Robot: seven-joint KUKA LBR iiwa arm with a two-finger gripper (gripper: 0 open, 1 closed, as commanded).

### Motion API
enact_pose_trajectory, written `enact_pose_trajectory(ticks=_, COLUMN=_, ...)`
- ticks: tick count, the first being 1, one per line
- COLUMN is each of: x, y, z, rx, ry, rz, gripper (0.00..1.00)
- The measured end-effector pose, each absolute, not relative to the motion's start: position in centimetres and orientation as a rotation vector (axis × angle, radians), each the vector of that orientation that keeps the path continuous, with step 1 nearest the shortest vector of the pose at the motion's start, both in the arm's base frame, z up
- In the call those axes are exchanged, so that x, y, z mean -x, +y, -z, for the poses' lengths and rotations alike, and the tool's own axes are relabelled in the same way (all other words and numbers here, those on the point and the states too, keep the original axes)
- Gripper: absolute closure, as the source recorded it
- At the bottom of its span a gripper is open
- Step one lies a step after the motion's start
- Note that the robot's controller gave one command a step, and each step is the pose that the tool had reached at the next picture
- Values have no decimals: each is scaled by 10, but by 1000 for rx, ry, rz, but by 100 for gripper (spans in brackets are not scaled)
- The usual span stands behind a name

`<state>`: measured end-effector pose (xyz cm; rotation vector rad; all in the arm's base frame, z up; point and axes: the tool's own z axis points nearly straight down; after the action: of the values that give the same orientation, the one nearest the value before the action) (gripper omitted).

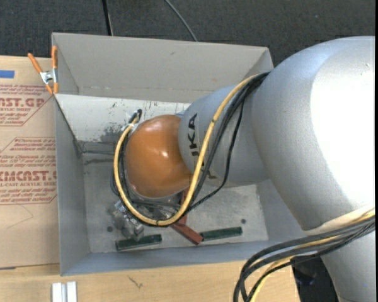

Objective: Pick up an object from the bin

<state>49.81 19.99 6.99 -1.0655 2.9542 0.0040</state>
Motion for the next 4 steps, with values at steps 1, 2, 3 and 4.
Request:
enact_pose_trajectory(ticks=1, x=-498, y=200, z=-70, rx=1066, ry=2954, rz=-4, gripper=100)
enact_pose_trajectory(ticks=2, x=-502, y=211, z=-77, rx=1133, ry=2909, rz=-2, gripper=0)
enact_pose_trajectory(ticks=3, x=-501, y=212, z=-77, rx=1140, ry=2909, rz=-1, gripper=0)
enact_pose_trajectory(ticks=4, x=-501, y=168, z=-85, rx=1186, ry=2900, rz=-2, gripper=0)
